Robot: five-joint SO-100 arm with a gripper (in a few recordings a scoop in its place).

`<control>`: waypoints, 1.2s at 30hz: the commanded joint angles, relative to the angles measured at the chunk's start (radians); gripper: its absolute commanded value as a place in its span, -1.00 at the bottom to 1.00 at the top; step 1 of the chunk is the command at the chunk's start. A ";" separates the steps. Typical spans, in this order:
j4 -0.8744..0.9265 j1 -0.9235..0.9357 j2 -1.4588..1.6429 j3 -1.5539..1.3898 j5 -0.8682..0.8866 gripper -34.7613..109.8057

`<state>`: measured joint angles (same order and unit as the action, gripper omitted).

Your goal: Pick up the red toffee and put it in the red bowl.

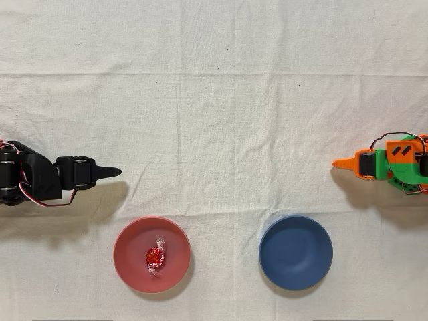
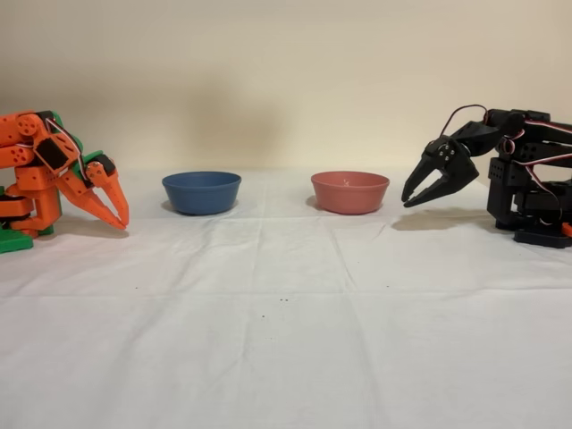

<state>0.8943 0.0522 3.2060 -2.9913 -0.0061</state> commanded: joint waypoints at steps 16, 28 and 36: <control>-0.011 0.043 0.011 -0.072 0.031 -0.51; -0.011 0.043 0.011 -0.072 0.029 -0.51; -0.011 0.043 0.011 -0.072 0.029 -0.51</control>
<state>0.8882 0.0874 3.2060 -3.0403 0.0123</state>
